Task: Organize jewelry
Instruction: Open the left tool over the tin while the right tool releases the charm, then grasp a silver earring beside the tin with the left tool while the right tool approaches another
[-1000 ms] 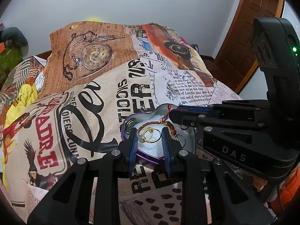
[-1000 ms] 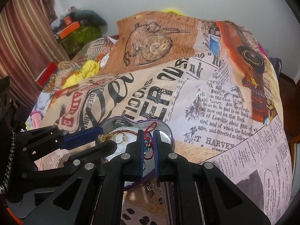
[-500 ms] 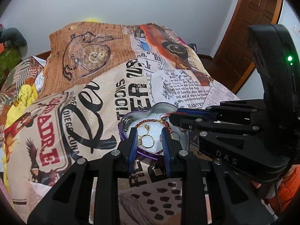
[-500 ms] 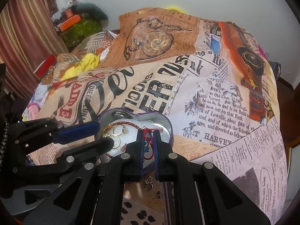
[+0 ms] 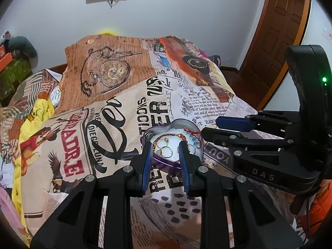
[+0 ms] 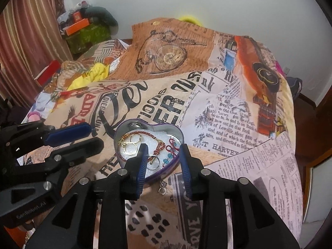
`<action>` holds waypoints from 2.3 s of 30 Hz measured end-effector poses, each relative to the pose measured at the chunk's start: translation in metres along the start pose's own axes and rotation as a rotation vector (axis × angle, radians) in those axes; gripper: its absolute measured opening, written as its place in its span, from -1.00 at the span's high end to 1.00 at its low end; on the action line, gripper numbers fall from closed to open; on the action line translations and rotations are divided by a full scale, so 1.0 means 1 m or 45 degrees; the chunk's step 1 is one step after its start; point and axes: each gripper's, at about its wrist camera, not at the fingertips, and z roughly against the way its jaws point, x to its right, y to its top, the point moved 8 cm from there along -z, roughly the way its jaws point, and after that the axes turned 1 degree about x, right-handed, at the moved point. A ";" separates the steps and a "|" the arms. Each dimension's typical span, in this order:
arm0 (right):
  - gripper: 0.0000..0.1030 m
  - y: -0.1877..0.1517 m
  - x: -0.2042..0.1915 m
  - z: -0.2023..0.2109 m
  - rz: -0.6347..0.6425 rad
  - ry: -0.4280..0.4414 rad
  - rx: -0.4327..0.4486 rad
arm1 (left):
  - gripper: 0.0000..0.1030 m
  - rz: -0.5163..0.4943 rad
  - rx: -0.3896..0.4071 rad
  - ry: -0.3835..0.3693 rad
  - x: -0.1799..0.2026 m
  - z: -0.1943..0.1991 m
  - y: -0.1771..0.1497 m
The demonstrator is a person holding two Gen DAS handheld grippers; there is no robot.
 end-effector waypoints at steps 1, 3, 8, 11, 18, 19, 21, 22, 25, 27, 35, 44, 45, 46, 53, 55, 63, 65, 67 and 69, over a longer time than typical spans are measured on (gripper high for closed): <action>0.46 0.000 0.001 0.004 0.000 -0.005 0.008 | 0.52 -0.005 0.005 0.001 0.002 0.004 0.000; 0.46 -0.001 0.001 0.010 -0.003 -0.010 0.019 | 0.52 -0.012 0.012 0.002 0.006 0.007 0.001; 0.46 -0.005 0.006 0.024 -0.016 -0.025 0.047 | 0.51 -0.034 0.028 0.000 0.017 0.019 0.001; 0.46 -0.010 0.012 0.031 -0.034 -0.032 0.055 | 0.50 -0.042 0.024 0.000 0.023 0.021 -0.001; 0.45 -0.030 0.033 0.032 -0.083 -0.043 0.019 | 0.49 -0.041 -0.048 -0.022 0.035 0.009 -0.020; 0.45 -0.034 0.035 0.030 -0.087 -0.044 0.010 | 0.49 -0.039 -0.064 -0.030 0.037 0.005 -0.024; 0.45 -0.041 0.038 0.026 -0.095 -0.043 -0.014 | 0.49 -0.035 -0.096 -0.047 0.041 -0.001 -0.032; 0.45 -0.045 0.039 0.022 -0.095 -0.041 -0.029 | 0.49 -0.031 -0.121 -0.061 0.044 -0.007 -0.037; 0.45 -0.055 0.043 0.016 -0.093 -0.050 -0.061 | 0.49 -0.033 -0.170 -0.091 0.052 -0.018 -0.047; 0.45 -0.061 0.046 0.012 -0.094 -0.059 -0.082 | 0.49 -0.034 -0.193 -0.108 0.057 -0.025 -0.050; 0.45 -0.072 0.060 0.012 -0.131 -0.043 -0.090 | 0.53 -0.022 -0.277 -0.166 0.071 -0.056 -0.059; 0.45 -0.077 0.067 0.003 -0.156 -0.012 -0.092 | 0.63 -0.049 -0.280 -0.076 0.065 -0.076 -0.054; 0.45 -0.077 0.067 0.003 -0.159 -0.007 -0.092 | 0.63 -0.053 -0.281 -0.073 0.065 -0.078 -0.053; 0.45 -0.077 0.068 0.002 -0.162 -0.003 -0.093 | 0.63 -0.058 -0.281 -0.070 0.065 -0.079 -0.053; 0.45 -0.078 0.070 -0.001 -0.185 0.025 -0.092 | 0.73 -0.104 -0.278 -0.053 0.069 -0.088 -0.051; 0.45 -0.078 0.069 -0.002 -0.184 0.030 -0.093 | 0.81 -0.100 -0.275 -0.053 0.069 -0.089 -0.051; 0.45 -0.072 0.056 -0.001 -0.149 0.053 -0.091 | 0.85 -0.081 -0.249 -0.064 0.066 -0.079 -0.052; 0.45 -0.070 0.049 -0.001 -0.128 0.063 -0.087 | 0.85 -0.074 -0.239 -0.064 0.063 -0.073 -0.054; 0.45 -0.067 0.043 -0.003 -0.109 0.072 -0.089 | 0.85 -0.060 -0.228 -0.063 0.058 -0.065 -0.056; 0.45 -0.065 0.036 -0.006 -0.090 0.079 -0.094 | 0.85 -0.044 -0.215 -0.059 0.051 -0.058 -0.058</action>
